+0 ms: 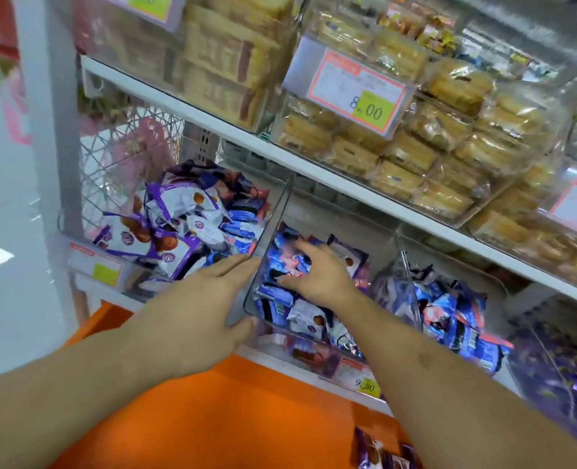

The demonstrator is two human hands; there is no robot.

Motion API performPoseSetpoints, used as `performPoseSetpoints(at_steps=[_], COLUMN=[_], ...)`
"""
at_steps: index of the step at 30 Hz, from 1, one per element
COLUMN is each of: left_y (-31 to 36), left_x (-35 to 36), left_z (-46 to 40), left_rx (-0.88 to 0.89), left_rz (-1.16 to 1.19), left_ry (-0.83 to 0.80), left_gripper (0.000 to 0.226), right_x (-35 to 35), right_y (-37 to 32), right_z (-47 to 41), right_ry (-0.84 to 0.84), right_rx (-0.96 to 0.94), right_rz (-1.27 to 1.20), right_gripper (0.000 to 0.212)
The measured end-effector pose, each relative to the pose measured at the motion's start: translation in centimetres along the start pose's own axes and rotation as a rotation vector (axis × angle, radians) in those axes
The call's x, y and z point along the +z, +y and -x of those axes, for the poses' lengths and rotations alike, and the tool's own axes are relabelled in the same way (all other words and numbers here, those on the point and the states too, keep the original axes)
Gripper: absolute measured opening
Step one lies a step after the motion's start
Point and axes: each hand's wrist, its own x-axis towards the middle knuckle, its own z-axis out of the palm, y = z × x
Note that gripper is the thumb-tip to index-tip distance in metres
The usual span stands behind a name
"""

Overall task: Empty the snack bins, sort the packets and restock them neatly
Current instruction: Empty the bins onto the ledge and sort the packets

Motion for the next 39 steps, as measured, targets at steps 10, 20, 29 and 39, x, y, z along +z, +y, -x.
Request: performPoseSetpoints(at_steps=[10, 20, 29, 39], left_y=[0.7, 1.5, 6.2, 11.2], left_x=[-0.3, -1.5, -4.7, -1.7], left_z=[0.0, -0.2, 1.7, 5.3], left_rx=[-0.019, -0.031, 0.049, 0.002], left_rz=[-0.015, 0.028, 0.486, 0.88], left_ry=[-0.04, -0.061, -0.016, -0.418], left_gripper=[0.09, 0.083, 0.106, 0.086], right_x=[-0.1, -4.1, -10.7, -10.1], right_y=[-0.6, -0.5, -1.1, 0.2], right_z=[0.5, 4.5, 16.7, 27.8], right_ry=[0.059, 0.215, 0.194, -0.043], right_rx=[-0.036, -0.126, -0.276, -0.201], right_rz=[0.077, -0.112, -0.343, -0.576], right_gripper=[0.067, 0.053, 0.047, 0.044])
